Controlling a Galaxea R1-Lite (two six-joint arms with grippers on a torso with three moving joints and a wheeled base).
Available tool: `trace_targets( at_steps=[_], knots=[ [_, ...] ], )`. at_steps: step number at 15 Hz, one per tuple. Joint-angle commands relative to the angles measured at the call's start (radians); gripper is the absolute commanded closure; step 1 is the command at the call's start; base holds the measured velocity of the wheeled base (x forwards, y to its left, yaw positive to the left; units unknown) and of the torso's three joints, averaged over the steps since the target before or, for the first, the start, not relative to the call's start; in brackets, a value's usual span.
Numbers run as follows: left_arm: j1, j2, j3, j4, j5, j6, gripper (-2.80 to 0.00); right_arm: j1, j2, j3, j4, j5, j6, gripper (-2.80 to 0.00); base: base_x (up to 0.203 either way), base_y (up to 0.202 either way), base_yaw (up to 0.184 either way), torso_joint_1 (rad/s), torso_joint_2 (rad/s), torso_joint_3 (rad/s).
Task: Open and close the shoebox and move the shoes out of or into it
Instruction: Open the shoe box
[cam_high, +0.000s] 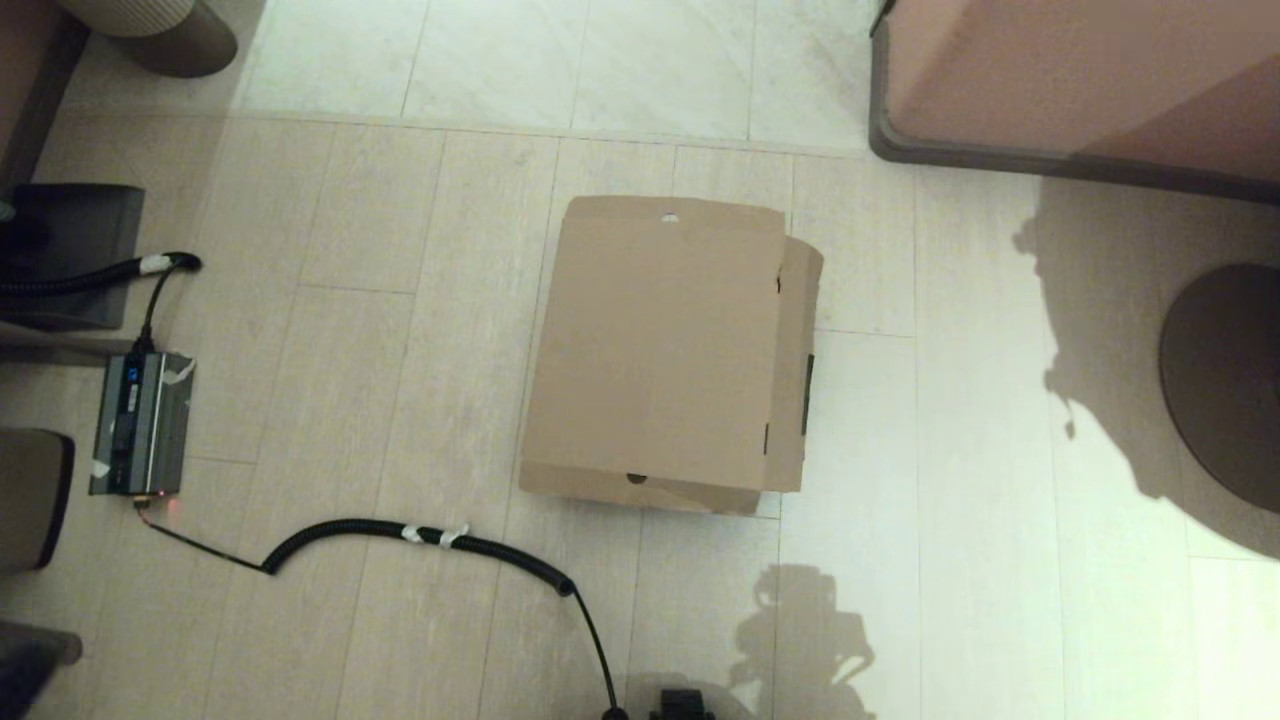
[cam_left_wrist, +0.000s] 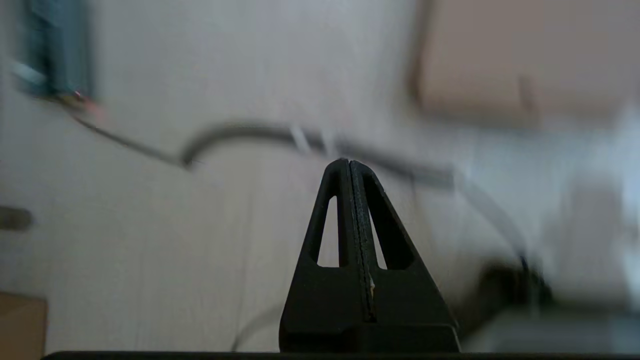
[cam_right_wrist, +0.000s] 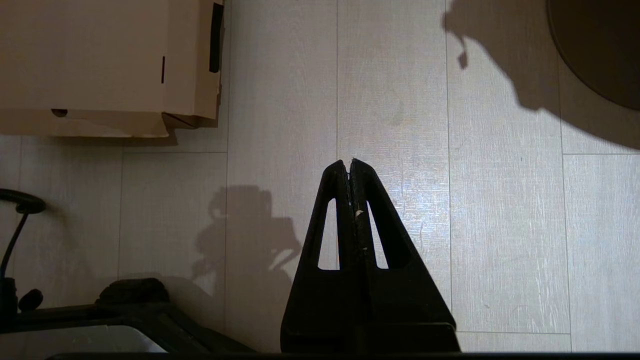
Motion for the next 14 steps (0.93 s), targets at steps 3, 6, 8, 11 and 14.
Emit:
trace_targets(
  at_steps=[3,6,8,11,14],
  knots=[
    [-0.001,-0.145,0.233,0.098,-0.02,0.137,0.0,0.0,0.002,0.014,-0.001,0.0,0.0,0.0,0.0,0.0,0.0,0.0,0.0,0.0],
    [-0.044,-0.119,0.231,0.144,-0.023,0.17,0.0,0.0,0.002,0.014,-0.001,0.0,0.001,0.0,0.0,0.0,0.0,0.0,0.0,0.0],
    [-0.081,-0.166,0.239,0.127,-0.028,0.166,0.0,0.0,0.002,0.014,-0.001,0.0,0.001,0.0,0.0,0.0,0.0,0.0,0.0,0.0],
    [-0.083,-0.161,0.249,0.09,0.016,0.074,0.0,0.0,0.002,0.014,-0.001,0.0,0.001,0.0,0.0,0.0,0.0,0.0,0.0,0.0],
    [-0.129,-0.219,0.249,0.103,-0.007,0.094,0.0,0.0,0.002,0.014,-0.001,0.0,0.001,0.0,0.0,0.0,0.0,0.0,0.0,0.0]
  ],
)
